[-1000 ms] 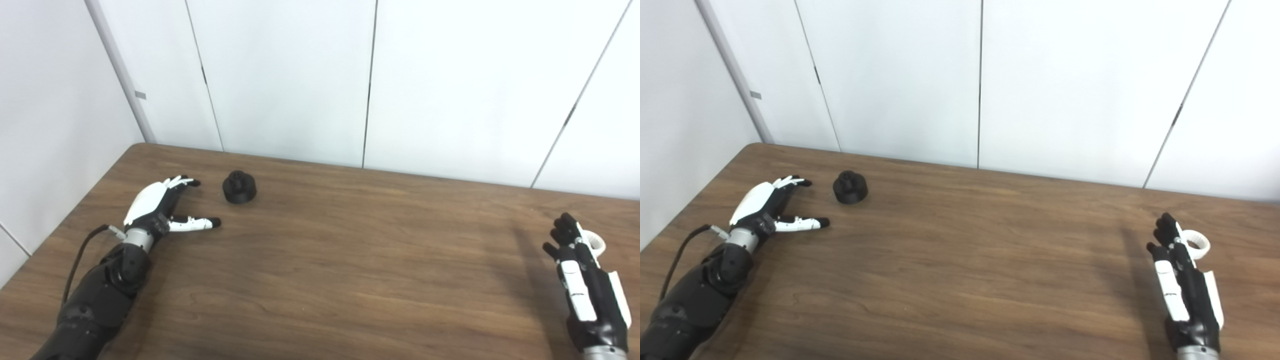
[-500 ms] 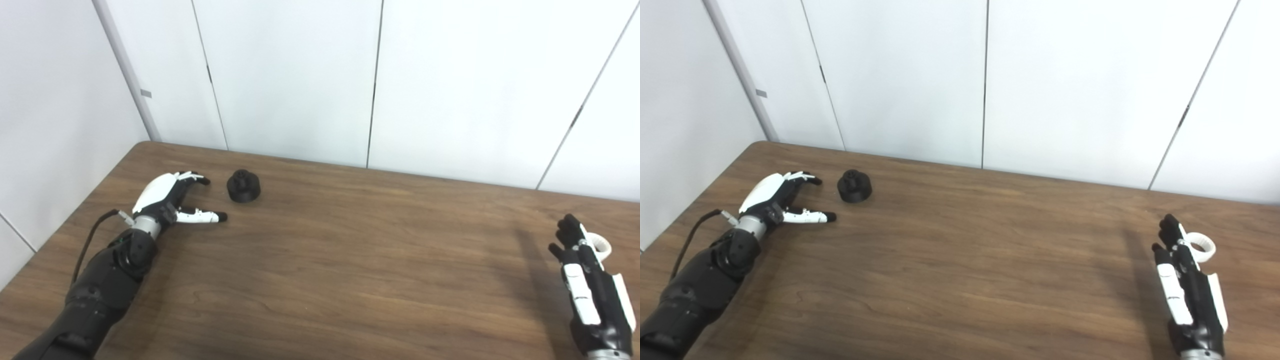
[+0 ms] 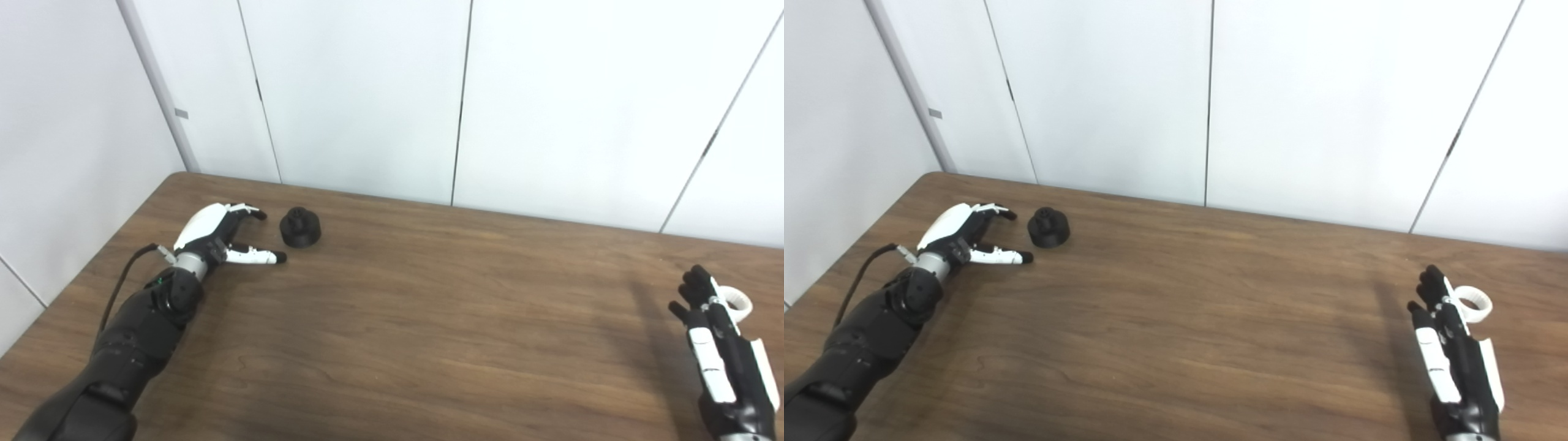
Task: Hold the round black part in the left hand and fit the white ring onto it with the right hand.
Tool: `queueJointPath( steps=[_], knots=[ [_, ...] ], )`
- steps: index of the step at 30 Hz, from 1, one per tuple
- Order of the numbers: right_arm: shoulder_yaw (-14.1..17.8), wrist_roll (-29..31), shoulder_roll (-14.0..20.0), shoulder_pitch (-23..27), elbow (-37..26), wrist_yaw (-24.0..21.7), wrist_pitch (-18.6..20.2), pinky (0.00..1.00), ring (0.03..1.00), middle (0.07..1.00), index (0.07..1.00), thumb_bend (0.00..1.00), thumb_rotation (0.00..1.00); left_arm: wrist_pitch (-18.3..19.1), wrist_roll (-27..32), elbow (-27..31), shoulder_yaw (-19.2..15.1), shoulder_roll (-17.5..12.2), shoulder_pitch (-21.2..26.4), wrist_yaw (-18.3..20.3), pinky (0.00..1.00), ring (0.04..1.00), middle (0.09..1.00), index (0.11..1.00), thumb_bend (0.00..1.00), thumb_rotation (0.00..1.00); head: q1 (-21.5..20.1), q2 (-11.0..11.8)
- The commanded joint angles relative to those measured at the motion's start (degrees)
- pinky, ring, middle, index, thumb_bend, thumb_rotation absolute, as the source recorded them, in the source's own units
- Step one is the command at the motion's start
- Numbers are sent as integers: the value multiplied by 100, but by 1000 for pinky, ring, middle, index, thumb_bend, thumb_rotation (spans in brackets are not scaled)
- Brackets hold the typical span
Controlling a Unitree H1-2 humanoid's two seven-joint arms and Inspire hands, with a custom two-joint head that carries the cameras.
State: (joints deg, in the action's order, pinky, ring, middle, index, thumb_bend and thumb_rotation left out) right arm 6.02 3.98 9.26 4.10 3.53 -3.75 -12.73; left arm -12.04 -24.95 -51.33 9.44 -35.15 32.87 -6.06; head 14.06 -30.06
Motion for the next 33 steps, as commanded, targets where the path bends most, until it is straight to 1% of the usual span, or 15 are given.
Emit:
queueJointPath(
  steps=[1, 10, 12, 15, 20, 24, 26, 29, 33],
  knots=[
    [-69, 6, -154, -302, 116, 28, -12, 909, 962, 957, 949, 304, 789, -89, -65, -85, 82, -6, 288, 20, 1000, 985, 927, 788, 1000, 423, -1, -9],
    [-83, -12, -202, -322, 37, 35, 101, 933, 970, 961, 955, 308, 805, -260, -45, -459, 268, 165, 522, -55, 1000, 983, 922, 792, 989, 404, -57, -43],
    [-86, 7, -204, -317, 37, 22, 109, 943, 976, 965, 959, 334, 808, -279, -21, -454, 279, 209, 535, -64, 1000, 982, 919, 784, 996, 397, -55, -60],
    [-91, -43, -211, -312, 52, 49, 93, 933, 972, 961, 956, 346, 808, -251, -25, -380, 298, 238, 523, -57, 1000, 981, 917, 782, 994, 393, -58, -56],
    [-90, -75, -219, -291, 64, 63, 108, 926, 967, 958, 949, 330, 803, -292, -45, -395, 364, 266, 553, -40, 1000, 981, 917, 782, 995, 400, -78, -71],
    [-84, -76, -240, -284, 71, 82, 133, 937, 973, 962, 952, 345, 803, -235, -11, -295, 372, 288, 529, 8, 1000, 985, 917, 784, 1000, 401, -70, -70],
    [-87, -78, -252, -291, 54, 88, 144, 940, 974, 963, 953, 335, 805, -252, -20, -281, 387, 292, 519, 14, 1000, 987, 918, 786, 992, 396, -92, -72],
    [-106, -161, -235, -294, 57, 105, 127, 927, 967, 961, 950, 331, 817, -265, -10, -294, 390, 305, 516, 14, 1000, 986, 915, 784, 991, 396, -99, -77],
    [-106, -166, -254, -312, -39, 122, 265, 941, 973, 964, 951, 354, 821, -289, 10, -287, 388, 315, 519, 20, 1000, 986, 914, 782, 983, 384, -90, -77]
  ],
)
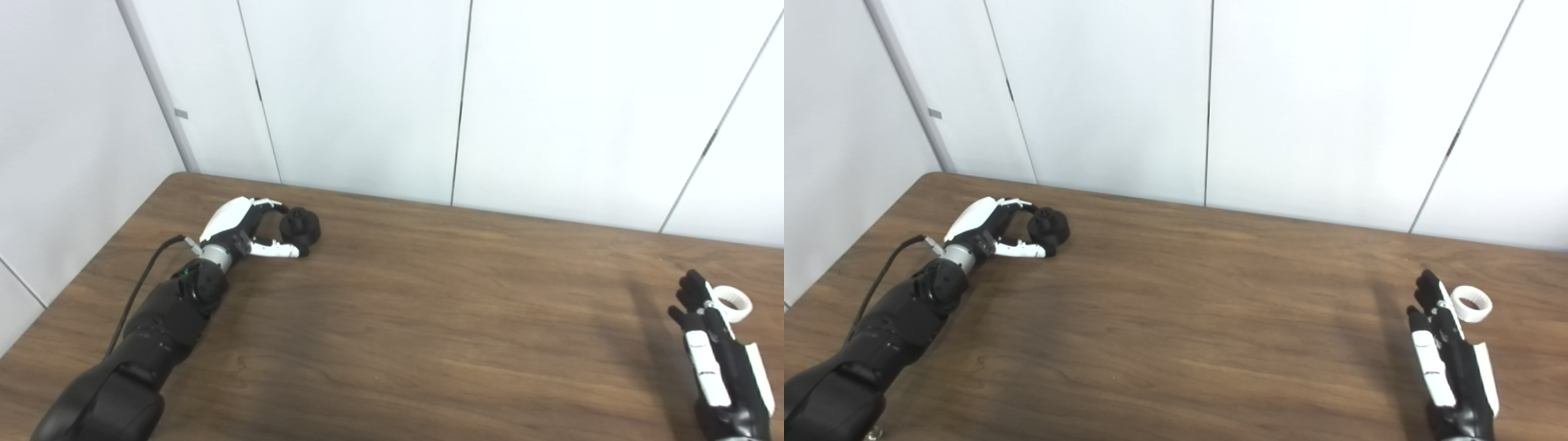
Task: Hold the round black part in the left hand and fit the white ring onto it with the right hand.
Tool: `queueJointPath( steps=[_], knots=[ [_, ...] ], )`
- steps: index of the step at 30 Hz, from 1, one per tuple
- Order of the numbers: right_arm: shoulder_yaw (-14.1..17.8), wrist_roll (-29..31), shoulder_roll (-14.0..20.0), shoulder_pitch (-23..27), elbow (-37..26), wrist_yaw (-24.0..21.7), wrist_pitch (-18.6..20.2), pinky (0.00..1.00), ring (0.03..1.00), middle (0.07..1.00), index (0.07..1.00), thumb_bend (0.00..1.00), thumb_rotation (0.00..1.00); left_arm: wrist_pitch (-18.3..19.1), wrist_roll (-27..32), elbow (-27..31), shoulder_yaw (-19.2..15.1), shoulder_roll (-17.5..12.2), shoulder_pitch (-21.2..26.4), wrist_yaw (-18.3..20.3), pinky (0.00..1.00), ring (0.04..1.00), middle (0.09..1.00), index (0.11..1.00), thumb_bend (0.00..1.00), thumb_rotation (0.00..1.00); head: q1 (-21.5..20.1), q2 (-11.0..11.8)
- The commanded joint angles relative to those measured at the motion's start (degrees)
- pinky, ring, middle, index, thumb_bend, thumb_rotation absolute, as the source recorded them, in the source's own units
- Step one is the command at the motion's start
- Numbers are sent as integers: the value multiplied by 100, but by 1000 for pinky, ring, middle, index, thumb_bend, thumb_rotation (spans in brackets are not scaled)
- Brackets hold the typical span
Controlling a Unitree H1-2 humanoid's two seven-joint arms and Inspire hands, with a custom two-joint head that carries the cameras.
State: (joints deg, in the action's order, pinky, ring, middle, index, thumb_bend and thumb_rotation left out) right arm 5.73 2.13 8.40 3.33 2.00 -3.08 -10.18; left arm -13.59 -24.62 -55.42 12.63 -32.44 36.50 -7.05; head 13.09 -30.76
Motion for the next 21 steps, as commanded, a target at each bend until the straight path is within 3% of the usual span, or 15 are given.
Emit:
queueJointPath(
  steps=[1, 10, 13, 14, 15, 17, 21],
  knots=[
    [-73, 18, -174, -236, 109, 58, 18, 943, 974, 964, 952, 362, 822, -155, -23, 112, 71, 45, 162, 108, 1000, 985, 913, 779, 984, 385, 7, -7],
    [-63, 48, -165, -207, 152, 21, -9, 945, 977, 967, 956, 353, 819, -215, -44, 46, 125, 12, 233, 90, 1000, 978, 901, 751, 968, 371, 32, -38],
    [-56, 41, -162, -204, 138, 30, -5, 943, 974, 966, 955, 340, 831, -365, -41, 16, 111, 9, 228, -24, 1000, 961, 875, 655, 925, 279, 67, -57],
    [-50, 47, -166, -204, 131, 35, -5, 937, 969, 962, 951, 337, 826, -431, -52, -9, 112, 10, 229, -87, 1000, 954, 854, 585, 893, 205, 79, -72],
    [-45, 60, -167, -203, 125, 33, -6, 937, 968, 960, 950, 335, 824, -490, -76, -42, 125, 8, 236, -147, 1000, 949, 838, 536, 714, 134, 90, -79],
    [-37, 101, -155, -198, 137, 6, -41, 939, 972, 962, 955, 340, 824, -563, -120, -87, 156, -8, 257, -227, 1000, 940, 806, 491, 564, 71, 111, -73],
    [-22, 173, -161, -182, 131, -3, -38, 941, 974, 967, 955, 357, 809, -616, -188, -115, 213, -61, 297, -294, 1000, 934, 773, 481, 526, 51, 98, -72]
  ],
)
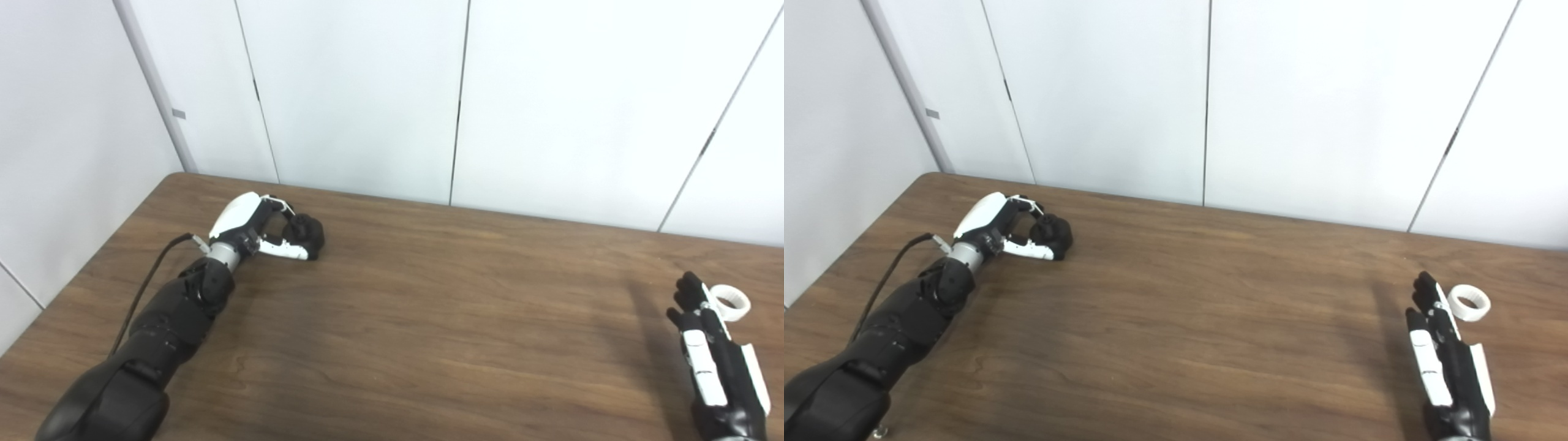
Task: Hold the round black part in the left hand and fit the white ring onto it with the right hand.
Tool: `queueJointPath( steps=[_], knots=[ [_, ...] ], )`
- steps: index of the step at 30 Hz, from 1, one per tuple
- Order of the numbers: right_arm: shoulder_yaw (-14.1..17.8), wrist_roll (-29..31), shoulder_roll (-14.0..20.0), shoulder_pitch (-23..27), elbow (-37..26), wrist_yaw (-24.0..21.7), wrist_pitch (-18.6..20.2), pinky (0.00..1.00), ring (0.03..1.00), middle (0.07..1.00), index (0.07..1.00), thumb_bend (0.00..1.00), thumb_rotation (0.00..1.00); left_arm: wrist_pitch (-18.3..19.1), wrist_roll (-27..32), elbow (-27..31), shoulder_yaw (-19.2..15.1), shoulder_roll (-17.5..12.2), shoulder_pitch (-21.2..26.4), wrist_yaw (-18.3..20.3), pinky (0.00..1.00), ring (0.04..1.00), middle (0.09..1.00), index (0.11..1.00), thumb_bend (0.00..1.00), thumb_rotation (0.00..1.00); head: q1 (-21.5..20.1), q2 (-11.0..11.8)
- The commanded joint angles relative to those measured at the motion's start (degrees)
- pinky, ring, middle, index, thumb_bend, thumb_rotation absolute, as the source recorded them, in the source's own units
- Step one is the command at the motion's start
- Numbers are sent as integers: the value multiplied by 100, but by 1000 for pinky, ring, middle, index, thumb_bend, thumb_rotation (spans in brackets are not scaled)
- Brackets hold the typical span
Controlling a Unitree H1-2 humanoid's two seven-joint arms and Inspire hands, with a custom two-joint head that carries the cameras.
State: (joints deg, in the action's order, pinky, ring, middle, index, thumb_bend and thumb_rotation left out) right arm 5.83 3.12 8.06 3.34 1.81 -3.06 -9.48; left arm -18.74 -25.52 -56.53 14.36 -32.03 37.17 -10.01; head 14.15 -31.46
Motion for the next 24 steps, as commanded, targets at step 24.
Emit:
queueJointPath(
  steps=[24],
  knots=[
    [-59, -43, -214, -224, -151, 108, 17, 915, 963, 954, 941, 354, 766, -176, -421, 1559, 271, -152, -231, 719, 1000, 996, 845, 479, 525, 51, -239, -114]
  ],
)
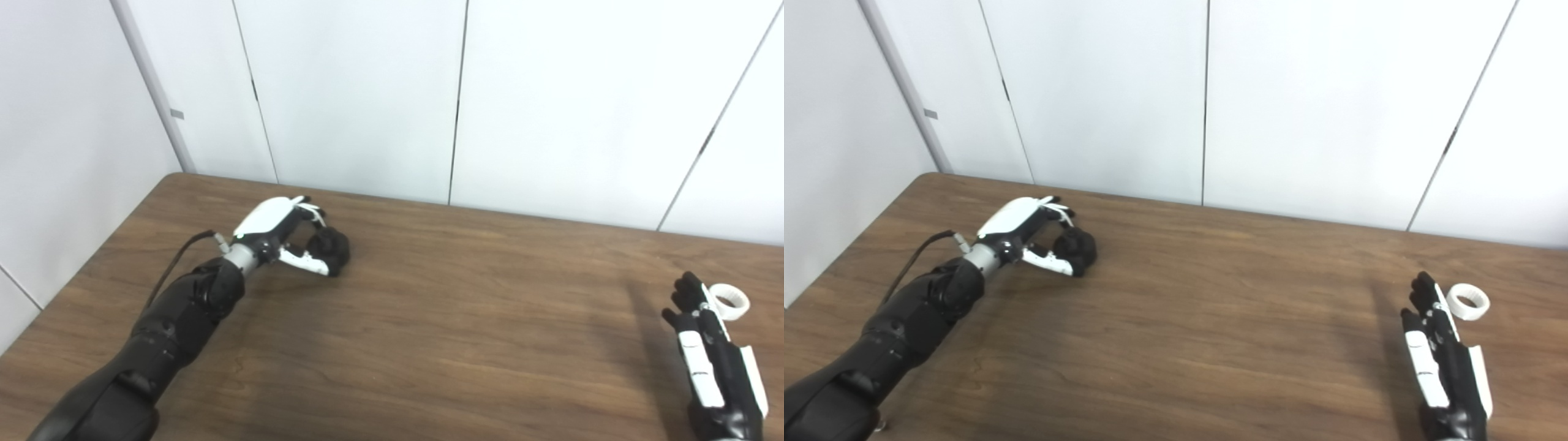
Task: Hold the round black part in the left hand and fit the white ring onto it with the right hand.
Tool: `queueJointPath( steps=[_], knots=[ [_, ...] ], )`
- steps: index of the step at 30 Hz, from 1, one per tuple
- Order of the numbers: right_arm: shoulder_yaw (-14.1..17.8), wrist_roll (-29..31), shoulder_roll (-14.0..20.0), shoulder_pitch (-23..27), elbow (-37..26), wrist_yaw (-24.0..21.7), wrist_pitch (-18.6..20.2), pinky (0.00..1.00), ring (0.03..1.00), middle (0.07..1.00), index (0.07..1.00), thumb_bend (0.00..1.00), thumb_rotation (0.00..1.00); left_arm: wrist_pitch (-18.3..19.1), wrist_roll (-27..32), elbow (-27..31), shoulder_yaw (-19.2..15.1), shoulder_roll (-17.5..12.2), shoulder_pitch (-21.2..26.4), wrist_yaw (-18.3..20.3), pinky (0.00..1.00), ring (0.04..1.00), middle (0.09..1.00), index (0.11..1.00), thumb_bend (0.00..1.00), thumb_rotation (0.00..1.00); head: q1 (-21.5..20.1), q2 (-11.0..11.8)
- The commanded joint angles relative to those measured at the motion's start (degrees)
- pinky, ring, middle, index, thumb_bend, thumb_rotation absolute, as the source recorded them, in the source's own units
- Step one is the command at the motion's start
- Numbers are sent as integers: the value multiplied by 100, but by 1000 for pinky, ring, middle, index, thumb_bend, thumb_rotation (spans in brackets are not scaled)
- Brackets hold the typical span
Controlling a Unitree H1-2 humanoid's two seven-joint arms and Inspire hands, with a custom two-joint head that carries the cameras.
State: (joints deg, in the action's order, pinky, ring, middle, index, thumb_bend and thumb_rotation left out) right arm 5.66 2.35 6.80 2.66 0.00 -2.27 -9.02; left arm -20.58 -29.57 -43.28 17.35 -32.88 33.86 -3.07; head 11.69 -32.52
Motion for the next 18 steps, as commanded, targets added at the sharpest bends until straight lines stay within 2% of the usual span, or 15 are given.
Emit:
queueJointPath(
  steps=[1, 3, 5, 12, 18],
  knots=[
    [-49, 27, -68, -162, 13, 5, -53, 925, 969, 957, 944, 356, 768, 36, -32, 431, -25, -40, 11, 89, 1000, 998, 846, 479, 525, 51, 1, -22],
    [-58, -3, -42, -165, -14, -9, -95, 924, 973, 962, 948, 354, 795, 76, -71, 734, -27, 19, -131, 168, 1000, 1000, 850, 479, 525, 54, 2, -24],
    [-62, -9, -40, -173, -84, -12, -149, 915, 967, 958, 943, 356, 781, 107, -122, 1031, -24, 86, -268, 214, 1000, 1000, 851, 479, 525, 55, -30, -42],
    [-91, 31, -46, -223, -495, -23, -10, 891, 959, 953, 932, 366, 761, 182, -109, 1979, -35, 321, -703, 432, 1000, 1000, 850, 478, 525, 55, -135, -109],
    [-155, 8, -125, -272, -1084, 17, 184, 841, 940, 930, 907, 361, 733, -331, -7, 2292, 43, 550, -912, 577, 1000, 1000, 850, 478, 525, 56, -305, -153]
  ],
)
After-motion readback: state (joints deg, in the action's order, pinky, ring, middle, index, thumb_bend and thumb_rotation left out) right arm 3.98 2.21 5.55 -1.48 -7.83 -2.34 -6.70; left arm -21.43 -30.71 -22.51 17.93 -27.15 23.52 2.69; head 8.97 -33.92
